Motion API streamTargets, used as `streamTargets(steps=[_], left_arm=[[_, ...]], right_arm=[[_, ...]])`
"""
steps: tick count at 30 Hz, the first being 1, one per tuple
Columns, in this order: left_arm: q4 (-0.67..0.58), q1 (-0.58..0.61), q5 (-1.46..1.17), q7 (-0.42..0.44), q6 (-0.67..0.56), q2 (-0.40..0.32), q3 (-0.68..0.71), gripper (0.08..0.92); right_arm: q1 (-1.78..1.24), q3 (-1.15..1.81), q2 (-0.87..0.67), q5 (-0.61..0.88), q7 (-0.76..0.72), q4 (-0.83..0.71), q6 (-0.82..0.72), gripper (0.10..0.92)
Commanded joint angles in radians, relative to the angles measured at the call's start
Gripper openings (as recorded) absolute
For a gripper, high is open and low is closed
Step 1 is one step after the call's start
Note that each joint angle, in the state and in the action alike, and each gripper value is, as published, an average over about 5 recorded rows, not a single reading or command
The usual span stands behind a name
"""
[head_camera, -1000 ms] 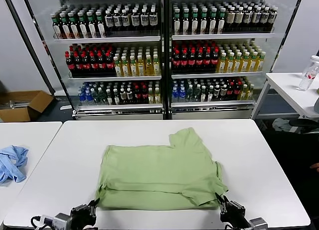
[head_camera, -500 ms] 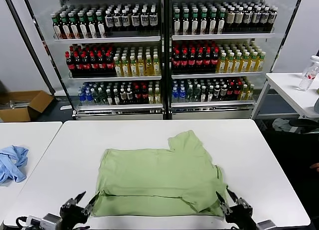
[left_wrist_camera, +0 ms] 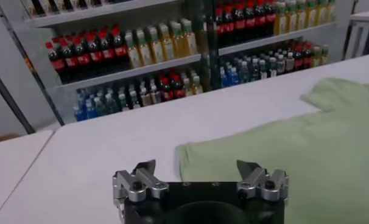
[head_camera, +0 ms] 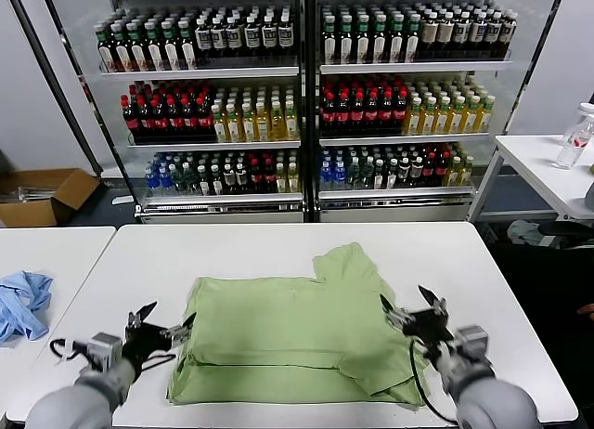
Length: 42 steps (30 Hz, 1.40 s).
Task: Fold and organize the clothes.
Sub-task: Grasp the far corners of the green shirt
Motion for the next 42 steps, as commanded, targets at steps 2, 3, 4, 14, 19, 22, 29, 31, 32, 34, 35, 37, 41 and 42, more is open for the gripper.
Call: streamTargets(steps=[2, 3, 4, 14, 19, 22, 29, 31, 32, 34, 35, 37, 41, 42], left_arm=[[0.394, -0.447, -0.073, 0.040, 0.002, 0.009, 0.244, 0.822], [0.415, -0.466, -0.084, 0.043, 0.001, 0.005, 0.255, 0.822], [0.430, -0.479, -0.094, 0.046, 0.000, 0.002, 0.263, 0.822], [0.586, -0.591, -0.083, 0.089, -0.006, -0.015, 0.367, 0.823], [0.627, -0.604, -0.080, 0.104, 0.004, -0.016, 0.368, 0.823], [0.639, -0.604, -0.080, 0.117, 0.004, -0.015, 0.363, 0.823], [0.654, -0.607, -0.080, 0.119, 0.004, -0.019, 0.363, 0.823], [0.654, -0.604, -0.088, 0.123, 0.004, -0.018, 0.363, 0.821], [0.651, -0.599, -0.092, 0.127, 0.004, -0.017, 0.361, 0.820], [0.642, -0.584, -0.100, 0.136, 0.004, -0.014, 0.357, 0.793], [0.637, -0.576, -0.101, 0.140, 0.004, -0.014, 0.353, 0.775], [0.629, -0.559, -0.101, 0.141, 0.004, -0.019, 0.344, 0.715], [0.618, -0.532, -0.100, 0.138, 0.003, -0.034, 0.325, 0.603], [0.615, -0.528, -0.100, 0.138, 0.002, -0.036, 0.322, 0.577]], right_arm=[[0.440, -0.194, 0.112, 0.005, 0.035, -0.433, -0.029, 0.823], [0.464, -0.200, 0.131, 0.004, 0.040, -0.474, -0.029, 0.823], [0.484, -0.205, 0.147, 0.001, 0.043, -0.512, -0.029, 0.823], [0.574, -0.215, 0.282, -0.073, 0.045, -0.763, -0.006, 0.823], [0.575, -0.204, 0.312, -0.095, 0.043, -0.825, 0.016, 0.822], [0.570, -0.201, 0.319, -0.103, 0.029, -0.834, 0.051, 0.823], [0.563, -0.199, 0.326, -0.101, 0.036, -0.835, 0.067, 0.817], [0.562, -0.198, 0.325, -0.091, 0.042, -0.837, 0.063, 0.796], [0.560, -0.197, 0.324, -0.085, 0.045, -0.837, 0.060, 0.782], [0.557, -0.196, 0.322, -0.074, 0.047, -0.837, 0.056, 0.733], [0.556, -0.196, 0.321, -0.071, 0.047, -0.836, 0.054, 0.707], [0.554, -0.195, 0.320, -0.069, 0.046, -0.834, 0.054, 0.646], [0.557, -0.194, 0.324, -0.069, 0.042, -0.842, 0.058, 0.533], [0.557, -0.194, 0.325, -0.070, 0.040, -0.843, 0.062, 0.507]])
